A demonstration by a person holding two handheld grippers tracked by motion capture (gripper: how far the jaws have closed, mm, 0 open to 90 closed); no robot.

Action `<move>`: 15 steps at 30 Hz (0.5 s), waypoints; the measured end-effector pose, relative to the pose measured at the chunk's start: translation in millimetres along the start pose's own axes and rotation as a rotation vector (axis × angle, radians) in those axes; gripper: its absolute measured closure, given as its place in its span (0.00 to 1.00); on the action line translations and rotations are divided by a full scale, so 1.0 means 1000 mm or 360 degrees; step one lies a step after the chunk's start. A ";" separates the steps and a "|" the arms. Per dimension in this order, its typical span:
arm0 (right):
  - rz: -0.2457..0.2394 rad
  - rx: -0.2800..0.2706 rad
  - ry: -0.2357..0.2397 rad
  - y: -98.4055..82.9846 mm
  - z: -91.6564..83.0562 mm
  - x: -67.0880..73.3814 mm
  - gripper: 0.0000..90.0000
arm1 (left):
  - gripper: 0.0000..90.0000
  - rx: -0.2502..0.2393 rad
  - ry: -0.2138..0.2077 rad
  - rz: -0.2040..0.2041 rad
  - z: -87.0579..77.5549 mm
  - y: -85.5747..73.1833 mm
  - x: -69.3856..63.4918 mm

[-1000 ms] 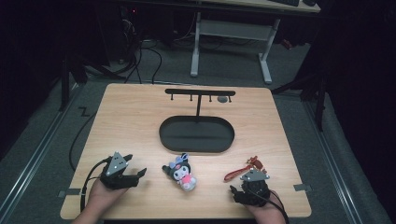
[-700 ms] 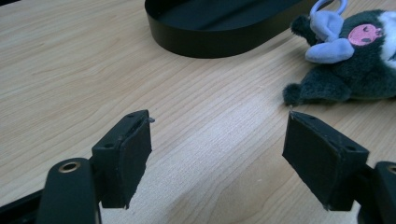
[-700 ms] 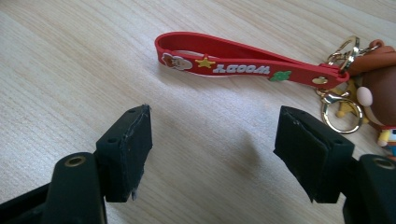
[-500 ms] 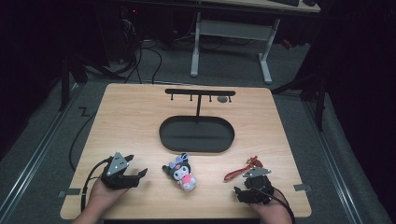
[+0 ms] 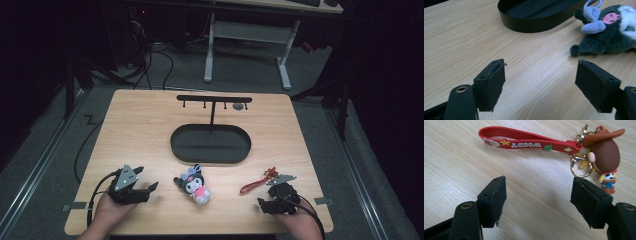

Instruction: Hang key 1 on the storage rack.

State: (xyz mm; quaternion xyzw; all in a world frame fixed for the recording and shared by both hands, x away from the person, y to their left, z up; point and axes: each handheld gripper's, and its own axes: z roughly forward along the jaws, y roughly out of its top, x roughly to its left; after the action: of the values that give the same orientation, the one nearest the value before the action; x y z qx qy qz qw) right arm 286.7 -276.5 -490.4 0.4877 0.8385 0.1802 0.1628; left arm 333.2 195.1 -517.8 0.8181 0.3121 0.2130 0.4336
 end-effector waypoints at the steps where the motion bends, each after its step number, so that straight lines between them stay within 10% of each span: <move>1: 0.0002 0.0006 -0.0003 0.001 -0.001 -0.001 0.31 | 0.27 0.0000 0.0000 -0.0003 -0.001 -0.001 0.001; 15: 0.0029 0.0068 -0.0030 0.021 -0.001 -0.027 0.36 | 0.27 0.0019 0.0027 0.0010 -0.002 -0.003 0.002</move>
State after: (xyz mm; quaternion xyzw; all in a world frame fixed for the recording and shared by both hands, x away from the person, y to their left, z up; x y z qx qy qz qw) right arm 314.4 -290.8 -477.1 0.5005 0.8361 0.1591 0.1585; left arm 332.1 198.7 -518.5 0.8198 0.3144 0.2195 0.4254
